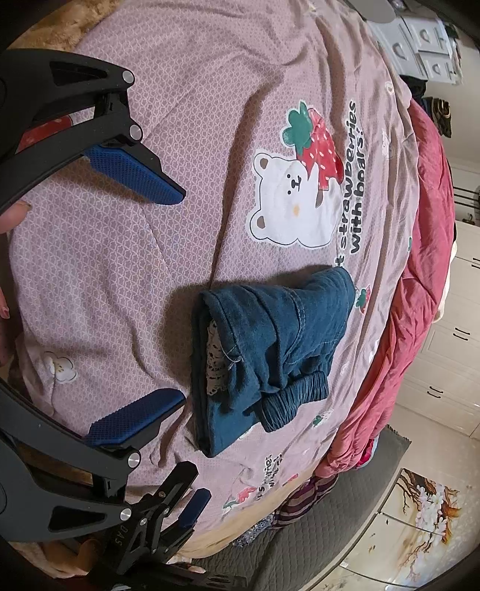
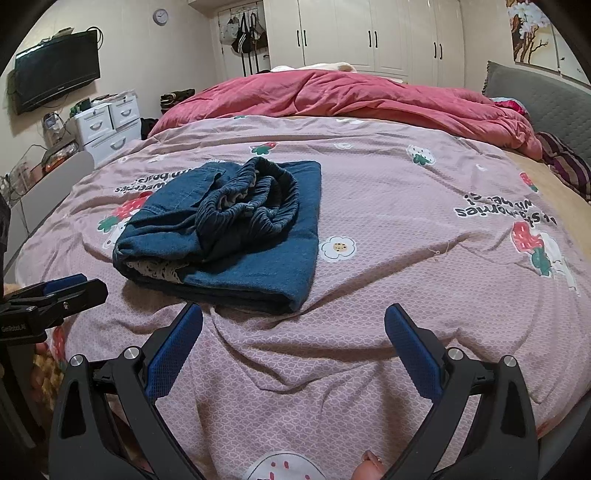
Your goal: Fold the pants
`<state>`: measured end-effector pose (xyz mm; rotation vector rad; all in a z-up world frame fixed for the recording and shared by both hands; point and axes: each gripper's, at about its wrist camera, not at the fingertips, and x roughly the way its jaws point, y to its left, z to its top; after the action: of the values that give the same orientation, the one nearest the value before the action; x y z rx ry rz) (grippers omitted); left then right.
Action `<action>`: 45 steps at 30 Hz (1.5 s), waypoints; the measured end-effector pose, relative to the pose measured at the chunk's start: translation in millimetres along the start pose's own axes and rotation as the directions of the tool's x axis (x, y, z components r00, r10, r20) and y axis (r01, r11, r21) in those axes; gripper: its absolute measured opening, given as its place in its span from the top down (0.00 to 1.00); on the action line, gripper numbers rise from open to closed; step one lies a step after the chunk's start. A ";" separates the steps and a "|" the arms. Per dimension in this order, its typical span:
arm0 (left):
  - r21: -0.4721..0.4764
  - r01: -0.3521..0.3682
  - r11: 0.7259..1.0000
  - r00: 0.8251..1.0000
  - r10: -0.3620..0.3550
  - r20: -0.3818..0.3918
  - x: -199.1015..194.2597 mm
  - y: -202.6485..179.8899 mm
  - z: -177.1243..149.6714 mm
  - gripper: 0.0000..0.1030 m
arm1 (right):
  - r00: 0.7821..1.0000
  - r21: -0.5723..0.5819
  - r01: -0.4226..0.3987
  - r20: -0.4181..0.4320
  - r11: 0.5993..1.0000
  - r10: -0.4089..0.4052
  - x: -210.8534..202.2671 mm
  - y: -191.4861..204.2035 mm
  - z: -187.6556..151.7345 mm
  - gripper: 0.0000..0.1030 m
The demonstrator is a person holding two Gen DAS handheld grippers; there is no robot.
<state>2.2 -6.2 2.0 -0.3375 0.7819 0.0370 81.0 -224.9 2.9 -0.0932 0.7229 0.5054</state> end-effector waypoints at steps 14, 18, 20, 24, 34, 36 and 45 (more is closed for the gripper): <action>0.002 -0.009 1.000 1.000 0.009 -0.006 -0.4 0.0 -0.1 0.09 | 1.000 0.013 0.014 0.002 1.000 -0.014 -4.7 -2.3 -0.2 0.04; 0.005 -0.013 1.000 1.000 0.013 -0.008 -0.9 0.7 0.2 0.09 | 1.000 0.012 0.017 0.001 1.000 -0.017 -4.5 -1.9 -0.2 0.04; 0.007 -0.013 1.000 1.000 0.013 -0.010 -0.7 0.9 0.8 0.09 | 1.000 0.010 0.016 0.000 1.000 -0.016 -4.4 -1.8 -0.6 0.04; 0.007 -0.013 1.000 1.000 0.013 -0.010 -0.8 0.8 0.6 0.09 | 1.000 0.010 0.017 -0.001 1.000 -0.017 -4.3 -1.6 -0.6 0.04; 0.005 -0.015 1.000 1.000 0.015 -0.013 -0.8 1.3 0.8 0.09 | 1.000 0.009 0.017 0.000 1.000 -0.017 -4.4 -1.7 -0.5 0.04; 0.006 -0.014 1.000 1.000 0.014 -0.013 -1.2 1.0 0.6 0.09 | 1.000 0.010 0.016 -0.001 1.000 -0.016 -4.3 -1.7 -0.4 0.04; 0.004 -0.015 1.000 1.000 0.015 -0.015 -1.2 1.3 0.8 0.09 | 1.000 0.009 0.019 -0.002 1.000 -0.019 -4.0 -1.4 -0.9 0.04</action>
<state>1.7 -4.6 3.1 -0.3286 0.7996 0.0473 78.6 -227.9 4.7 -0.0918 0.7257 0.4836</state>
